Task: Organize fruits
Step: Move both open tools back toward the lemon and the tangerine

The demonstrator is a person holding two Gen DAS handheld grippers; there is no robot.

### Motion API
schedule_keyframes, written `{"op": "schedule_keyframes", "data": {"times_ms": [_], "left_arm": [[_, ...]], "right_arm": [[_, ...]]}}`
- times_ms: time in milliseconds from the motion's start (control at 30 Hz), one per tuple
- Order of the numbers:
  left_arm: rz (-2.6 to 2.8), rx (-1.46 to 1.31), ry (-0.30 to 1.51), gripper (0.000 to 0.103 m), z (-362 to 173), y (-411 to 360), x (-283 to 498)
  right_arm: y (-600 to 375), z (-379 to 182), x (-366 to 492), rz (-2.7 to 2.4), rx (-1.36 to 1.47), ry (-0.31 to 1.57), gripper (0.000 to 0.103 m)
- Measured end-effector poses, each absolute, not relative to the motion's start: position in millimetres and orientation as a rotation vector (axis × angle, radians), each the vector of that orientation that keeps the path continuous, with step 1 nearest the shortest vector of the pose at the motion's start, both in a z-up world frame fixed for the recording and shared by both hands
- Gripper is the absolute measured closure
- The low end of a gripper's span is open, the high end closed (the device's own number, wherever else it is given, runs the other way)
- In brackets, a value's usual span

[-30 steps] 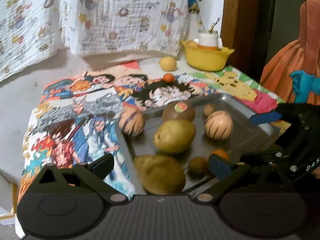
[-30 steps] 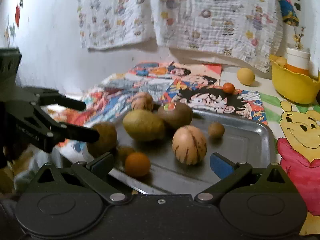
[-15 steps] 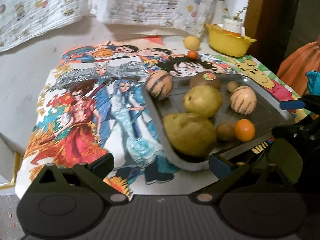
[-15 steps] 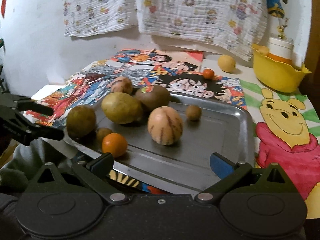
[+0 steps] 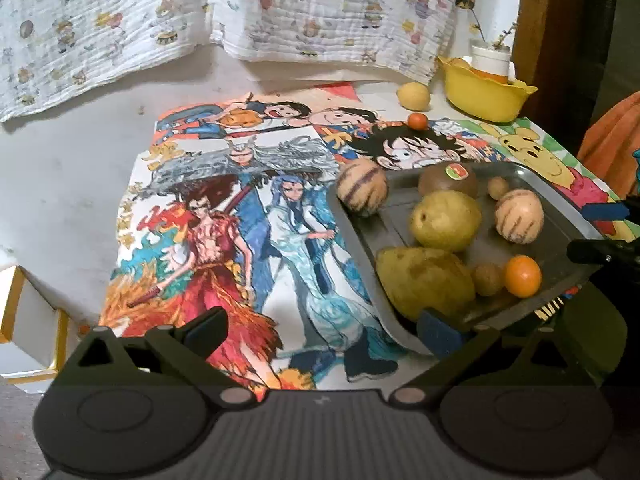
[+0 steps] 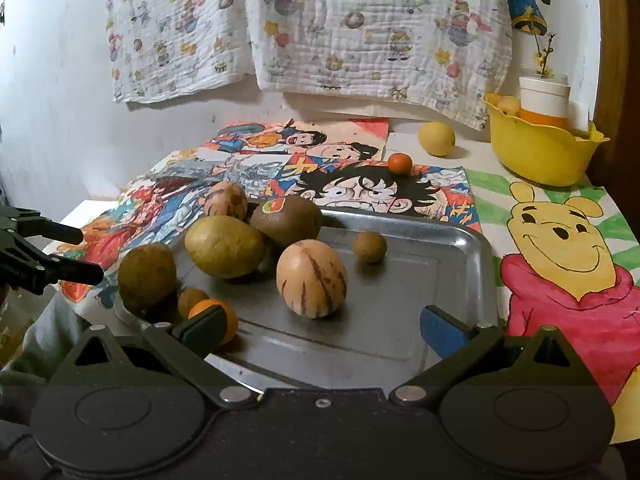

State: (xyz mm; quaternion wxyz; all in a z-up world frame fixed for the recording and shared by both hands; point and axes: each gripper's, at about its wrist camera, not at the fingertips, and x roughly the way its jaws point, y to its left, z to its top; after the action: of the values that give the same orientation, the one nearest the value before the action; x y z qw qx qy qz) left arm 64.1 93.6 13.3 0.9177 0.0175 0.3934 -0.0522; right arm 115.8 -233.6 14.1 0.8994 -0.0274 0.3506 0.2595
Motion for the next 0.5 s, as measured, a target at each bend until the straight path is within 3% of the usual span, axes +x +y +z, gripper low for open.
{"op": "schedule_keyframes", "data": {"times_ms": [500], "left_arm": [[0.006, 0.014, 0.776, 0.000, 28, 95, 115]], "right_arm": [[-234, 19, 149, 0.558, 0.027, 0.692, 0.001]]}}
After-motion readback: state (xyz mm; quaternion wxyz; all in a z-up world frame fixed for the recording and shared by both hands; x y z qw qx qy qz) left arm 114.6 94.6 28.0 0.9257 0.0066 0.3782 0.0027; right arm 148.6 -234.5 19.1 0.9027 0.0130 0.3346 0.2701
